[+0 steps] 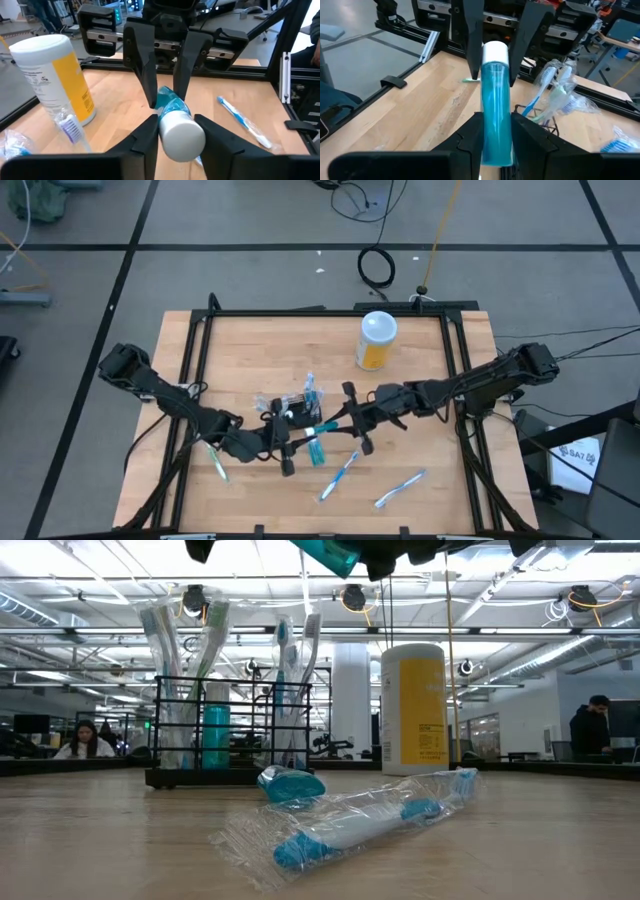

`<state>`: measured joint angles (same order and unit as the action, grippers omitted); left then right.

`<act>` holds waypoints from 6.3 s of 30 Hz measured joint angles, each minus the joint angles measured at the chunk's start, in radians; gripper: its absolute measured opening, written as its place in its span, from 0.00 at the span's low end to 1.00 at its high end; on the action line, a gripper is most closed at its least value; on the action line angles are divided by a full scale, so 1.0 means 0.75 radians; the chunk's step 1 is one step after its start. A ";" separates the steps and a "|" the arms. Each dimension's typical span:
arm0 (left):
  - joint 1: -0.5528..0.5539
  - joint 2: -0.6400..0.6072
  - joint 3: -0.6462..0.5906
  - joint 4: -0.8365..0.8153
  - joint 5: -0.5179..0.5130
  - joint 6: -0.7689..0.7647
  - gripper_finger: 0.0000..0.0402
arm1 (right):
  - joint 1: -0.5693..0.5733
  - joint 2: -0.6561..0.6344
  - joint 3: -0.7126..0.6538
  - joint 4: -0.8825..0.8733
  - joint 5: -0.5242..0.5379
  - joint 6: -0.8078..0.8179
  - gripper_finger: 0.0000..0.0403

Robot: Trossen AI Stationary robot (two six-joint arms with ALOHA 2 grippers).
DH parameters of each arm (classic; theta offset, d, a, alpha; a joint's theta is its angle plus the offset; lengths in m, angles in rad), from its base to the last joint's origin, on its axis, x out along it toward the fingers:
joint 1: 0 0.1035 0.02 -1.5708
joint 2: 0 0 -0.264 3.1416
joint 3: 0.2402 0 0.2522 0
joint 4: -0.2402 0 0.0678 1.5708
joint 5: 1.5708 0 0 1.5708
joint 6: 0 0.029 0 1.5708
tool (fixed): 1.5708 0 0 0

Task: Pick & Place toothbrushing station
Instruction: Put the bottom left mouthwash bottle into the black wire organizer, then put the green toothbrush into the black wire organizer

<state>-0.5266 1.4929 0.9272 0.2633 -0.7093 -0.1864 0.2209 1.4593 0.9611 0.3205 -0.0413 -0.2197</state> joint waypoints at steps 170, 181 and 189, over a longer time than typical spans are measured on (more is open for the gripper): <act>0.823 0.127 0.820 -1.977 1.027 1.320 0.43 | -0.005 -0.141 0.000 -0.506 0.263 0.018 0.45; 0.786 -0.178 0.820 -1.917 0.879 0.938 0.38 | -0.005 -0.141 0.000 -0.505 0.264 0.024 0.45; 0.686 -0.307 0.798 -1.928 0.871 0.317 0.38 | -0.005 -0.141 -0.006 -0.497 0.263 0.033 0.45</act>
<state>-0.0123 1.2628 1.5255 -1.1824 -0.0557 0.0515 0.2169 1.3533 0.9569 -0.0523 0.1562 -0.1952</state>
